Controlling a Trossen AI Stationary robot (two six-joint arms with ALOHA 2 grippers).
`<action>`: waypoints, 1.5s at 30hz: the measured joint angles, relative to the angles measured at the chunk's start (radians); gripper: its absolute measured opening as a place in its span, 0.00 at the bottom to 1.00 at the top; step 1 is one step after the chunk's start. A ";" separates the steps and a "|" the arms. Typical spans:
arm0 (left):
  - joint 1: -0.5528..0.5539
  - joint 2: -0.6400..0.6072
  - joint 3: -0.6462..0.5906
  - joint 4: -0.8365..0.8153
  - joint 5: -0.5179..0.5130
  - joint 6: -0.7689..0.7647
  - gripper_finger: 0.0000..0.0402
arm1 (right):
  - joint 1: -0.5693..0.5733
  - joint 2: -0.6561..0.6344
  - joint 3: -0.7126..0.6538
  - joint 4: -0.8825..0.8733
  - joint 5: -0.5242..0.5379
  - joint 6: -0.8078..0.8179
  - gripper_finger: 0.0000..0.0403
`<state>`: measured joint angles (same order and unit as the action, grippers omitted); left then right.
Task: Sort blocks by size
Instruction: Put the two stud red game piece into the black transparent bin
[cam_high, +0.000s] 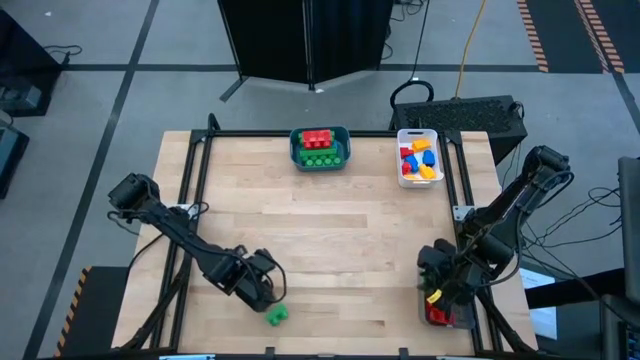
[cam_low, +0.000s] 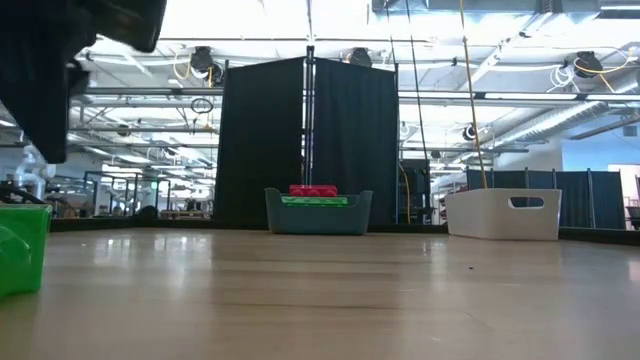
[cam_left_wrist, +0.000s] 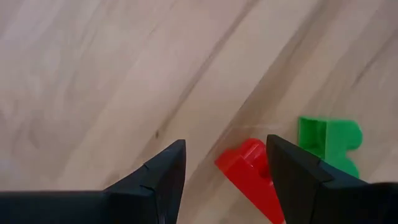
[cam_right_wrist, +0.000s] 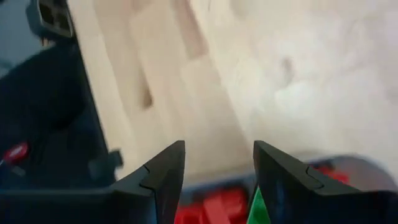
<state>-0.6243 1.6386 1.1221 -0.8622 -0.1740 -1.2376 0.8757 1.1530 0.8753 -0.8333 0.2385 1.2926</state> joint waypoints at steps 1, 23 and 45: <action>-0.003 0.000 0.000 -0.003 0.008 -0.040 0.49 | 0.000 0.000 0.000 0.000 0.022 -0.001 0.44; -0.098 0.067 -0.031 0.075 0.040 -0.279 0.49 | 0.003 0.109 0.000 0.079 0.119 -0.060 0.44; -0.084 0.139 -0.037 0.133 0.118 -0.231 0.39 | 0.003 0.140 0.000 0.113 0.105 -0.063 0.44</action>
<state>-0.7078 1.7771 1.0847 -0.7294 -0.0558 -1.4689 0.8787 1.2930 0.8753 -0.7204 0.3437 1.2292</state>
